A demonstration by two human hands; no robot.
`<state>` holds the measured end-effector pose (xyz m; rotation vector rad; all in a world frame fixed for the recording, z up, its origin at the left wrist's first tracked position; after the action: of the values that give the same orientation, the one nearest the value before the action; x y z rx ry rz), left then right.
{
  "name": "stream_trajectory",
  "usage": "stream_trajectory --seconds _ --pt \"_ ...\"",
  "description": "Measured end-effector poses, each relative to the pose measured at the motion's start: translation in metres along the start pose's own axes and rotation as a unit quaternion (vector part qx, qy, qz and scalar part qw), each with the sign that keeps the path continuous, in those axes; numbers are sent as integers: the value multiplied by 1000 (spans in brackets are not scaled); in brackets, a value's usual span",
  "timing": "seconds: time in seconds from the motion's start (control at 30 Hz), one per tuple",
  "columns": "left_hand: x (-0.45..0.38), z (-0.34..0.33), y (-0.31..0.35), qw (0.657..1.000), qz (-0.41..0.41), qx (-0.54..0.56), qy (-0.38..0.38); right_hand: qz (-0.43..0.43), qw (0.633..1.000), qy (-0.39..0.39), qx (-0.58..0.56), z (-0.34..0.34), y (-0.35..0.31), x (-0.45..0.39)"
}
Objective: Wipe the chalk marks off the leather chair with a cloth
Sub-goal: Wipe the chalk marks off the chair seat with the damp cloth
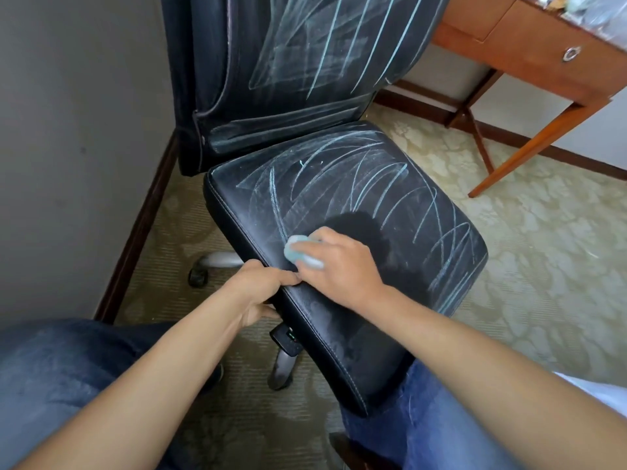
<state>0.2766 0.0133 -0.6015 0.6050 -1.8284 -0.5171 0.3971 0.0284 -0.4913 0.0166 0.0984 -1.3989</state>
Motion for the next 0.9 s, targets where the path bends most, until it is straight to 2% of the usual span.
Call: stream_trajectory --seconds 0.07,0.17,0.23,0.3,0.4,0.47,0.5,0.57,0.63,0.67,0.73,0.83,0.9 --pt "-2 2 -2 1000 -3 -2 2 -13 998 -14 60 2 24 -14" --pt "-5 5 -3 1000 -1 -5 -1 -189 976 -20 107 9 97 -40" --pt "-5 4 -3 1000 4 -7 -5 -242 966 -7 89 8 110 -44" --pt "-4 2 -3 1000 10 -7 -10 -197 979 -8 57 2 74 -42" --pt "-2 0 -2 1000 12 -20 -20 -8 1000 -13 -13 -4 -14 -18" --pt "0 2 -4 999 18 -25 -26 75 997 -1 -3 -1 -28 -14" --pt "1 3 -5 999 25 -22 -28 77 997 11 28 0 -18 -21" --pt "2 4 -8 999 38 -9 -27 -14 996 30 87 3 25 -41" --pt "1 5 -8 999 47 -1 -23 -137 987 19 81 1 65 -57" --pt "1 5 -8 998 52 0 -24 -162 985 15 64 -1 67 -59" --pt "2 3 -6 998 58 -1 -28 -120 992 19 21 -7 35 -55" --pt "1 10 2 998 51 28 1 82 995 18 -53 -9 -32 -26" --pt "-3 22 9 996 27 74 52 173 984 4 -44 -6 -46 -20"
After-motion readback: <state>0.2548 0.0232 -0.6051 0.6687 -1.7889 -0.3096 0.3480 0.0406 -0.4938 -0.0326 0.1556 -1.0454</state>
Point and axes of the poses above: each hand's wrist, its own x-axis away from the middle knuckle, its own z-axis out of the back of the hand, y = z × x, the point moved 10 cm from there along -x, towards the middle knuckle, and after that the axes turned 13 degrees about x, right-handed, at the moved point
